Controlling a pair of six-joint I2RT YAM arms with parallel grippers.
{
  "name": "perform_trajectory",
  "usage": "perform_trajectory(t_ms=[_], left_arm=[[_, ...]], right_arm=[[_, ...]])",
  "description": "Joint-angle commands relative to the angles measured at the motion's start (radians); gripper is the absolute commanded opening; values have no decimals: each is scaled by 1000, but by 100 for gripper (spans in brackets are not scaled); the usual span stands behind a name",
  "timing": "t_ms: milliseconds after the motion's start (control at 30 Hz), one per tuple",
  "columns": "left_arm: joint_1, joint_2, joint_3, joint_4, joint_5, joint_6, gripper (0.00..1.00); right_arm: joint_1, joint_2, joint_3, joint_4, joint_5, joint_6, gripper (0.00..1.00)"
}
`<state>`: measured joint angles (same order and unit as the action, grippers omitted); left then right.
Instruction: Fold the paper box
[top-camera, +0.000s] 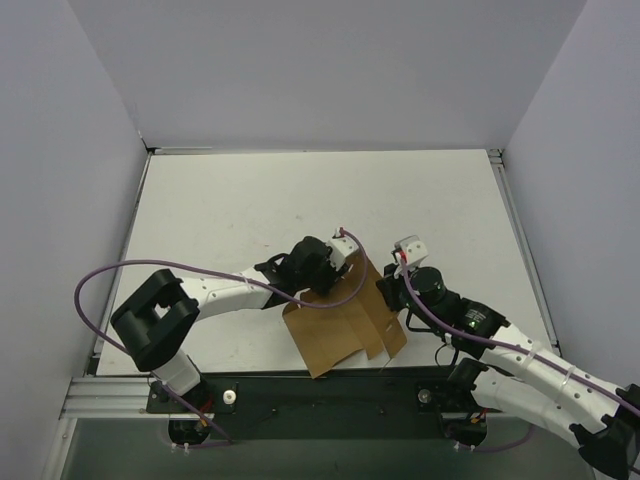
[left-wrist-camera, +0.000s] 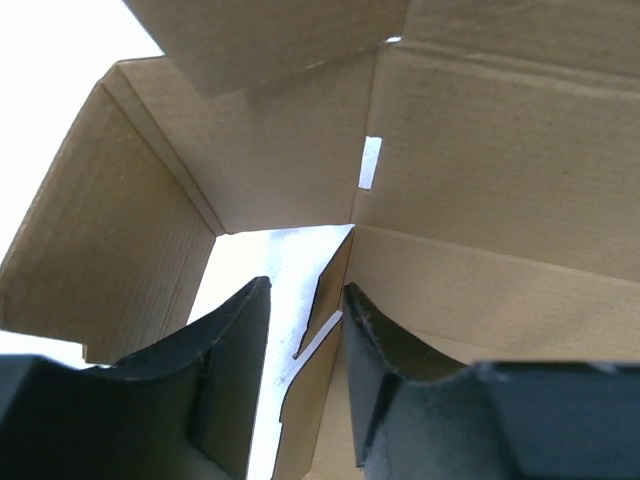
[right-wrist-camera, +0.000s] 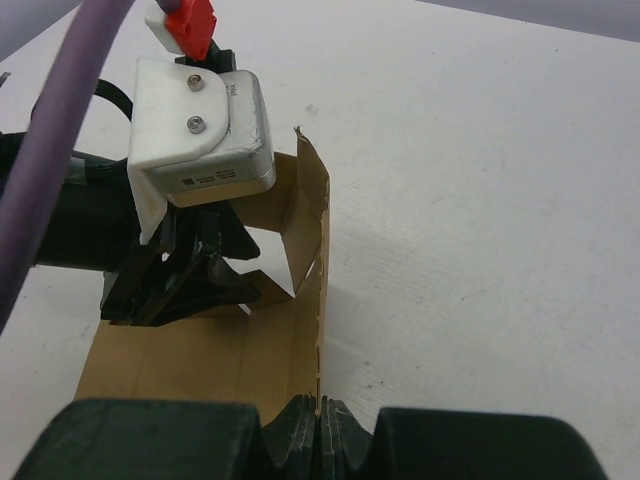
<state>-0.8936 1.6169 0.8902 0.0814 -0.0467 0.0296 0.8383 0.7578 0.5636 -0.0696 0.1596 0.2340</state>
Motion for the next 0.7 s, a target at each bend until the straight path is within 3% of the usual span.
perform_trajectory(t_ms=[0, 467, 667], left_arm=[[1, 11, 30, 67, 36, -25, 41], [-59, 66, -53, 247, 179, -220, 37], [-59, -18, -65, 255, 189, -237, 39]], right_arm=[[-7, 12, -7, 44, 3, -10, 0], [4, 83, 27, 28, 63, 10, 0], [33, 117, 116, -82, 106, 45, 0]])
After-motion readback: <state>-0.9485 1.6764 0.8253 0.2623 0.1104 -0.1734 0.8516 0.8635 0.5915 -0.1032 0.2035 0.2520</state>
